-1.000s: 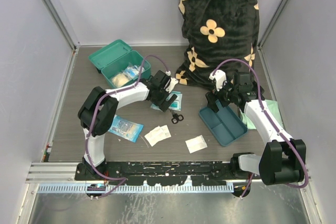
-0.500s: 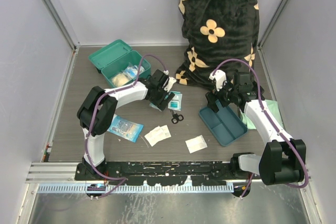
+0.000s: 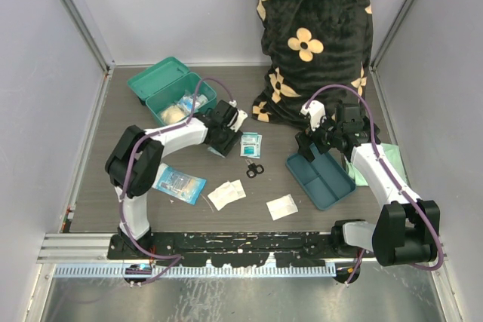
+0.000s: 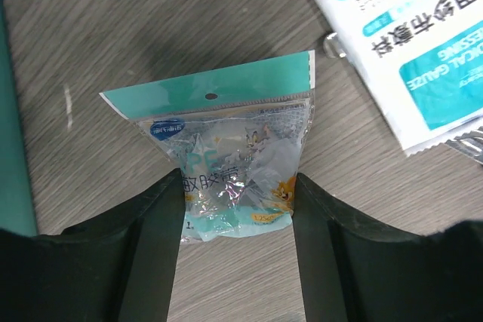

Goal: Organize the medicine kit
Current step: Pick up the medical item at the center of the board.

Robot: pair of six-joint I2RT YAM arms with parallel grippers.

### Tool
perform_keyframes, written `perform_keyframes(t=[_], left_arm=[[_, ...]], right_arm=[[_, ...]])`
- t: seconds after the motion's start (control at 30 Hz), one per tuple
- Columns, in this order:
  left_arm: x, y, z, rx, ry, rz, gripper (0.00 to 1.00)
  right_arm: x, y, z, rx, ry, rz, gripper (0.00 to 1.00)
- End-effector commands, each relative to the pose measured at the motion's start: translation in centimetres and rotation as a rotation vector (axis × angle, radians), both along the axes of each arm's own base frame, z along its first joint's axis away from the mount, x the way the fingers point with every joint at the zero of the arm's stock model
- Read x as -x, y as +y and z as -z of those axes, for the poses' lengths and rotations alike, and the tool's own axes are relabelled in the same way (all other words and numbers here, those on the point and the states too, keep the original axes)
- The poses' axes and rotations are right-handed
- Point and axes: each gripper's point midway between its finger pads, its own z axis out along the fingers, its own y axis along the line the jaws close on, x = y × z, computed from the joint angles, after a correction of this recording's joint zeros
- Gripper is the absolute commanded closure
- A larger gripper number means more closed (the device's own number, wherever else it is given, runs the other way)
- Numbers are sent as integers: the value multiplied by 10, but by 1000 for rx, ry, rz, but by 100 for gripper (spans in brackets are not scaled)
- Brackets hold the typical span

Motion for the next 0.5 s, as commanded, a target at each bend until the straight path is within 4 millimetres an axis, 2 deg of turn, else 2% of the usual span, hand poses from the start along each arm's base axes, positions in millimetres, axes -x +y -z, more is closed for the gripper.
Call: perform_keyframes(t=[0.0,0.27,0.47], left_arm=[[-18,9,-39,19,-117,-23,44],[-13,8,-76,61,-168,96,46],[-8,9,-126,130,-215,165,49]], right_arm=[[-7,1,-10,-1,-47,-16,0],[-7,1,-9,-2,-45,-15,0],[-7,1,-9,-1,-43,-15,0]])
